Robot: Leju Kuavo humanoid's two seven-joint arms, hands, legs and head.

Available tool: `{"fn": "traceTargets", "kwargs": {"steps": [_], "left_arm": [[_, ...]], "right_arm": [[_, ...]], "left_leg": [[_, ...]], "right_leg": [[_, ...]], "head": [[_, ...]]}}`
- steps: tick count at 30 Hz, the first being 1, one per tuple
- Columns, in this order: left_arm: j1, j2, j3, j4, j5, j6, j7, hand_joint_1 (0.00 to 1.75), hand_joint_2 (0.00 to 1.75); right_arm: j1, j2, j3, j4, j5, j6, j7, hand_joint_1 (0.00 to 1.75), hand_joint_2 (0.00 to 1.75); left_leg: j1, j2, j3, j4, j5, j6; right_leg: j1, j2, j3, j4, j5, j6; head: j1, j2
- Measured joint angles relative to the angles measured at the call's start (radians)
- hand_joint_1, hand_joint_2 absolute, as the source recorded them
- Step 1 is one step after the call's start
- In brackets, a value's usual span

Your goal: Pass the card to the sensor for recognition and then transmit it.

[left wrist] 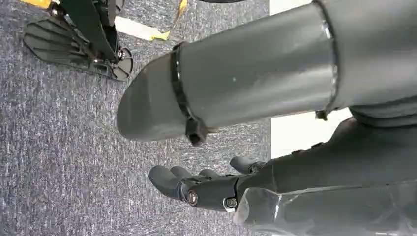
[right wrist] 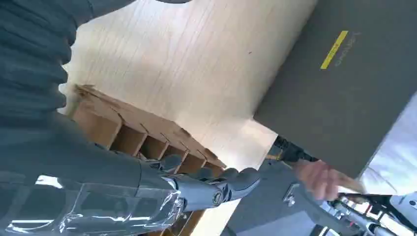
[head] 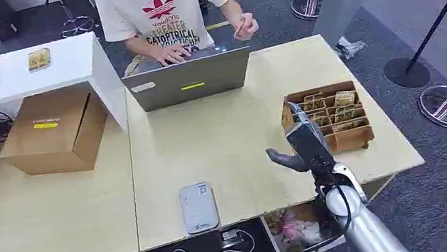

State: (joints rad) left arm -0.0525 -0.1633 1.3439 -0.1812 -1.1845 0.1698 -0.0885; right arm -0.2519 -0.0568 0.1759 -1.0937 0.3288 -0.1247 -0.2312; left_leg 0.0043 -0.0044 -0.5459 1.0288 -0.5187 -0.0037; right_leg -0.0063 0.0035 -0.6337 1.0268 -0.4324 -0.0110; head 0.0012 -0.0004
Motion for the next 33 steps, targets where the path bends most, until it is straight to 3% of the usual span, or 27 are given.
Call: {"fn": "traceTargets", "kwargs": {"steps": [18,30,33], "left_arm": [[0.0,0.001,0.0,-0.002,-0.002,-0.004,0.0,0.0,0.0],[-0.004,0.0,0.0,-0.005,0.0,-0.003,0.001,0.0,0.0],[-0.005,0.0,0.0,-0.005,-0.003,-0.003,-0.005,0.0,0.0]], "right_arm": [[0.02,0.0,-0.01,-0.032,0.01,-0.002,0.003,0.0,1.75],[-0.032,0.008,0.027,-0.079,0.134,-0.084,-0.017,0.0,1.75],[-0.056,0.008,0.049,-0.084,0.195,-0.135,-0.033,0.0,1.75]], "left_leg": [[0.0,0.0,0.0,0.0,0.0,0.0],[0.0,0.0,0.0,0.0,0.0,0.0],[0.0,0.0,0.0,0.0,0.0,0.0]], "right_leg": [[0.0,0.0,0.0,0.0,0.0,0.0],[0.0,0.0,0.0,0.0,0.0,0.0],[0.0,0.001,0.0,0.0,0.0,0.0]], "head": [[0.0,0.0],[0.0,0.0],[0.0,0.0]]}}
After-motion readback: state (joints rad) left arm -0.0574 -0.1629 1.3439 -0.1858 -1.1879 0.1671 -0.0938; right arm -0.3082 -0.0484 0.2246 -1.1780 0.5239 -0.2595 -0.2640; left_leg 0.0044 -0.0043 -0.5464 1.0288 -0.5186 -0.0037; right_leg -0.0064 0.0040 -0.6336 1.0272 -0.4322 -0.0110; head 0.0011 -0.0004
